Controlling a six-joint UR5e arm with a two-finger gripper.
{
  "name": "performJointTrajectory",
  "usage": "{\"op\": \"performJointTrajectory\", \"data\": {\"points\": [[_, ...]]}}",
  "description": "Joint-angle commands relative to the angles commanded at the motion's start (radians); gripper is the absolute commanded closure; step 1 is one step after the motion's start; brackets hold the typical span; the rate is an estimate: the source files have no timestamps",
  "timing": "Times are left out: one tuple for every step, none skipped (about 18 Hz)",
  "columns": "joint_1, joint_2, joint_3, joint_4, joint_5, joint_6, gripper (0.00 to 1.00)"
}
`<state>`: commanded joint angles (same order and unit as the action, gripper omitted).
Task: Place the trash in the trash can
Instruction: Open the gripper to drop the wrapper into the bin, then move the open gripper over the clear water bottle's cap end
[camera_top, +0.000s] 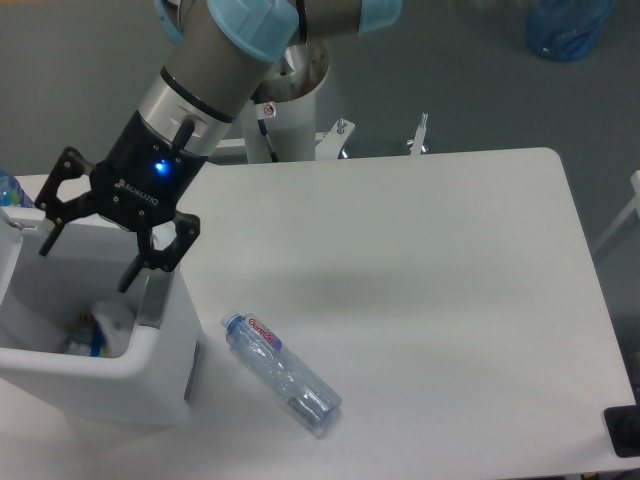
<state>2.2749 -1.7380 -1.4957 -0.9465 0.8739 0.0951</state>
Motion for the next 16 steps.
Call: {"op": "performJointTrajectory", "data": {"points": [[0.002, -0.005, 0.015, 0.0, 0.046, 0.0, 0.0], [0.002, -0.017, 0.034, 0.0, 0.089, -0.002, 0.0], [0.002, -0.026, 0.051, 0.0, 0.13, -0.006, 0.0], [0.006, -0.031, 0.058, 0.0, 0.163, -0.02, 0.0], [0.021, -0.031, 0.058, -0.002, 0.18, -0.029, 0.0], [0.035, -0.035, 0.058, 0.0, 0.188, -0.029, 0.0], [0.05, -0.047, 0.058, -0.002, 0.191, -0.031, 0.0], [0.067, -0.057, 0.058, 0.0, 0.194, -0.029, 0.0], [0.083, -0.06, 0.054, 0.0, 0.203, -0.025, 0.0], [0.093, -0.063, 0.054, 0.002, 0.229, -0.018, 0.0], [0.103, -0.072, 0.057, 0.002, 0.259, -0.015, 0.0], [0.115, -0.077, 0.06, 0.002, 0.281, -0.015, 0.0], [0.126, -0.089, 0.061, 0.0, 0.295, -0.015, 0.0], [0.132, -0.103, 0.061, 0.002, 0.312, -0.015, 0.0], [0.132, -0.116, 0.06, 0.0, 0.35, -0.015, 0.0], [0.132, -0.126, 0.06, 0.0, 0.403, -0.015, 0.0]]}}
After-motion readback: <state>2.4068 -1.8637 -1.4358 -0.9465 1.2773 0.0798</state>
